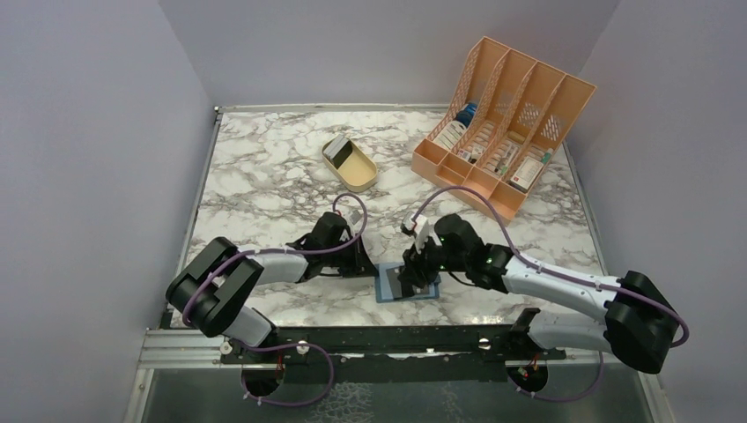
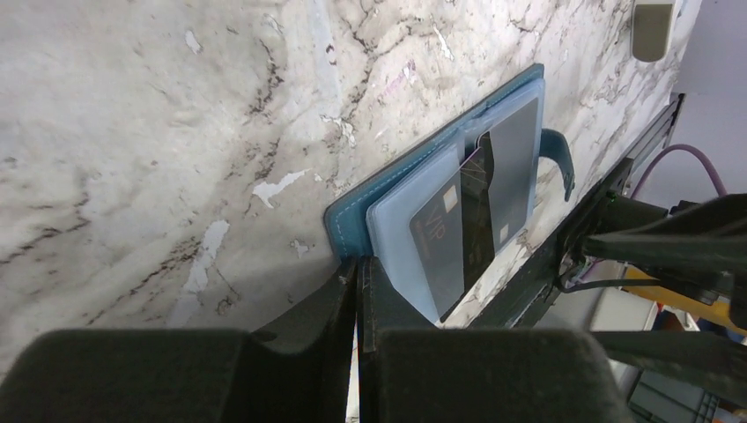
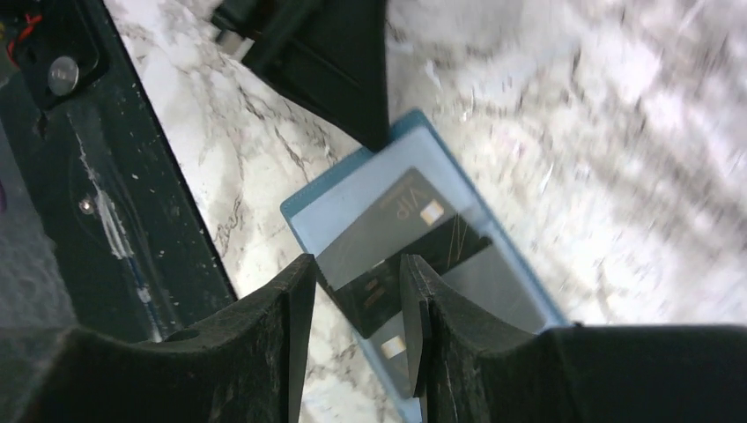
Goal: Put the credit cards into the card holder
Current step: Insert the credit card into the card holder, then adjust the credit card in the card holder.
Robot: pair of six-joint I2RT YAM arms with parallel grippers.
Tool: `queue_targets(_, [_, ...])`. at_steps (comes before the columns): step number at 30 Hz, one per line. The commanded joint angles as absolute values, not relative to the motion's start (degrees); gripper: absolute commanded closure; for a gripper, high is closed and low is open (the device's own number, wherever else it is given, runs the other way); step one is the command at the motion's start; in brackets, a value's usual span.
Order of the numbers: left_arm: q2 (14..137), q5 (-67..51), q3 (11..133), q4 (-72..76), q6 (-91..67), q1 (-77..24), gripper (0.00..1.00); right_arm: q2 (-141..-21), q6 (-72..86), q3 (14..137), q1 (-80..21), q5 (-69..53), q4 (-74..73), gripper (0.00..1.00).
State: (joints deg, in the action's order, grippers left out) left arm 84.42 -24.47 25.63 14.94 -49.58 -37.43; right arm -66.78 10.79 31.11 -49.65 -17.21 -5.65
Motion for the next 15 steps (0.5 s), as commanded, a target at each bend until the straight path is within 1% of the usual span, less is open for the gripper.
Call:
queue_targets(1, [86.35, -25.68, 26.52, 15.09, -47.87, -35.09, 0.92, -65.81, -10.46, 34.28, -51.54, -21.31, -3.54, 0.58])
queue_targets(4, [86.83, -27.03, 27.18, 15.47, -47.99, -34.53, 0.92, -67.15, -22.07, 34.28, -52.64, -20.8, -7.66, 0.57])
queue_targets(8, [86.83, -27.51, 27.43, 15.47, -47.86, -34.54, 0.92, -70.76, -27.52, 35.61, -55.04, -18.69, -13.71, 0.57])
queue_targets(15, [86.6, -28.97, 26.91, 15.69, -47.72, -34.54, 0.92, -73.78, -28.41, 33.32, -61.22, -13.69, -6.55, 0.54])
